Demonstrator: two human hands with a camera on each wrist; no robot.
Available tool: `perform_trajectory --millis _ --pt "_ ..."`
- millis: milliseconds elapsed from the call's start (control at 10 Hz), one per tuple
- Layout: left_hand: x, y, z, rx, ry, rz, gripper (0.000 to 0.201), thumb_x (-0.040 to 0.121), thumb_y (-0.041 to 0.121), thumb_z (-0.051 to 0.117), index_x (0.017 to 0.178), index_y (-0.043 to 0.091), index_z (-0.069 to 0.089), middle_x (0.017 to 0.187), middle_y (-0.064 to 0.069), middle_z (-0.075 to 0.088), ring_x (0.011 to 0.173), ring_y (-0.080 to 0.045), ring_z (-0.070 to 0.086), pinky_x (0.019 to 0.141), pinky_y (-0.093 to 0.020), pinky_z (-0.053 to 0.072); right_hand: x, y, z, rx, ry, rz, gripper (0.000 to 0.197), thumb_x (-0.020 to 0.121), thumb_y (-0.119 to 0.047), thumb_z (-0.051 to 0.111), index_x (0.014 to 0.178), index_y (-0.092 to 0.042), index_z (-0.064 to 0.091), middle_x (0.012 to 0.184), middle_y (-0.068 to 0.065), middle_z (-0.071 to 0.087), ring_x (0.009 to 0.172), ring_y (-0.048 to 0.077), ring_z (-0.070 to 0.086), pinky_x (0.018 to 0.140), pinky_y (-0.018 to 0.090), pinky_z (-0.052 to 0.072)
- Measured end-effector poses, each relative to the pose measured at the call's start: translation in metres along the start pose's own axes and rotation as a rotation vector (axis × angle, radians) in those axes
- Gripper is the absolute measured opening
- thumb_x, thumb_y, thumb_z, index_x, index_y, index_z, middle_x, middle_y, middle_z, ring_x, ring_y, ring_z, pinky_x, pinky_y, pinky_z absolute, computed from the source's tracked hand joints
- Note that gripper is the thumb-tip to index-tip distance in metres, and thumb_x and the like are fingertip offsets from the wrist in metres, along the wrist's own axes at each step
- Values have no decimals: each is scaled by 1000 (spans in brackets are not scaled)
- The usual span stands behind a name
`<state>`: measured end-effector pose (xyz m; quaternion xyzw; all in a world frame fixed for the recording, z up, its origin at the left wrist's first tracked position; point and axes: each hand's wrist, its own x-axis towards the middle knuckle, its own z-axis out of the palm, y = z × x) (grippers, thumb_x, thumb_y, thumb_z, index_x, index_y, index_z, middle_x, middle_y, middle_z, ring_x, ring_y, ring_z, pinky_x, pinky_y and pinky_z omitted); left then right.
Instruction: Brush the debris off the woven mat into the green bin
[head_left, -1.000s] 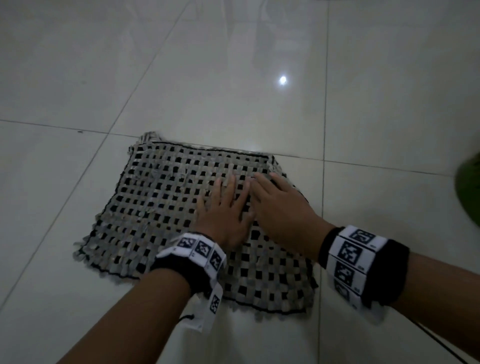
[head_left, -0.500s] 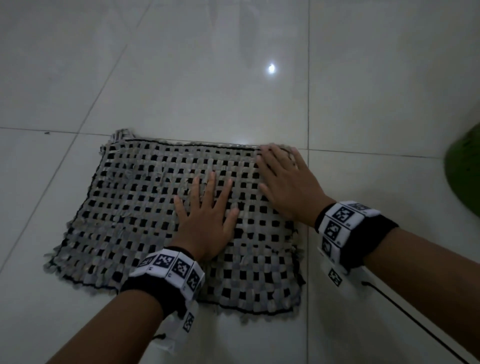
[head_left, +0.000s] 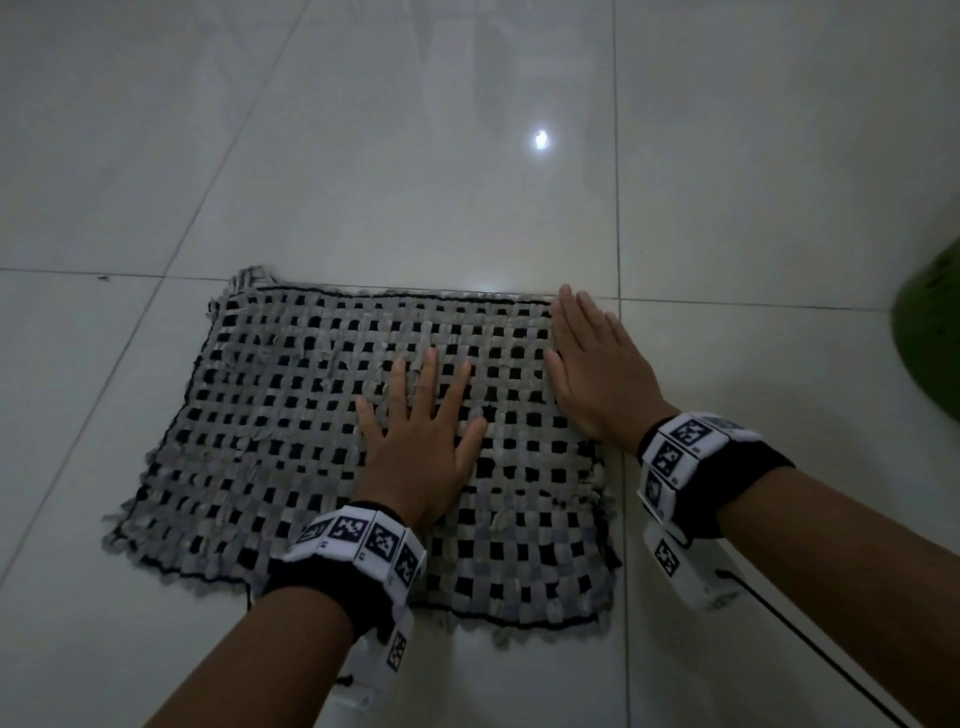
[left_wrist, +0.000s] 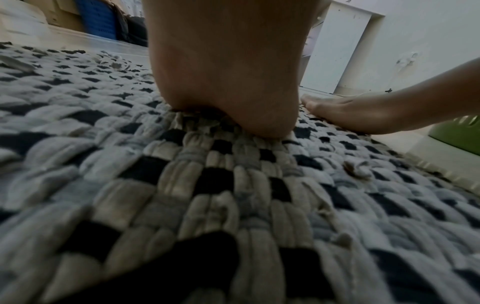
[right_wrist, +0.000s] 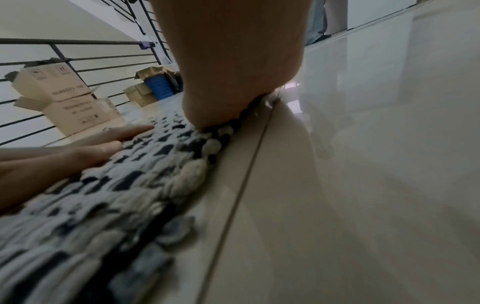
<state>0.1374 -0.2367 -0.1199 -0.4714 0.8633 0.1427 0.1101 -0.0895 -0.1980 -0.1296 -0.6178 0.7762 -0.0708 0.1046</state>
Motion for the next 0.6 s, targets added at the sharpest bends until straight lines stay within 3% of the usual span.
perform_trajectory --millis 300,400,500,600 --pt "0 2 -3 -3 -17 -12 62 98 63 7 151 47 -22 159 9 -35 147 -24 -32 116 -66 -10 4 3 -16 47 -164 14 62 106 -38 21 159 -15 0 167 3 -7 154 22 -6 125 41 5" --pt "2 3 -13 76 -115 -40 63 98 64 7 151 46 -22 159 8 -34 148 -26 -29 118 -65 -4 -8 7 -35 39 -170 12 57 105 -35 27 158 -18 14 167 4 3 153 27 3 123 45 13" --pt "5 10 -37 129 -203 -56 66 100 62 21 155 43 -9 165 3 -16 153 -31 -11 119 -61 10 -31 11 -56 40 -244 30 50 105 -31 28 152 -13 29 163 8 21 149 31 19 119 48 22" --pt "-6 29 -70 147 -230 74 55 100 47 42 152 37 26 161 0 27 144 -30 31 111 -54 37 -67 13 -73 98 -381 31 47 104 -27 28 146 -8 37 155 13 32 143 34 29 114 49 32"
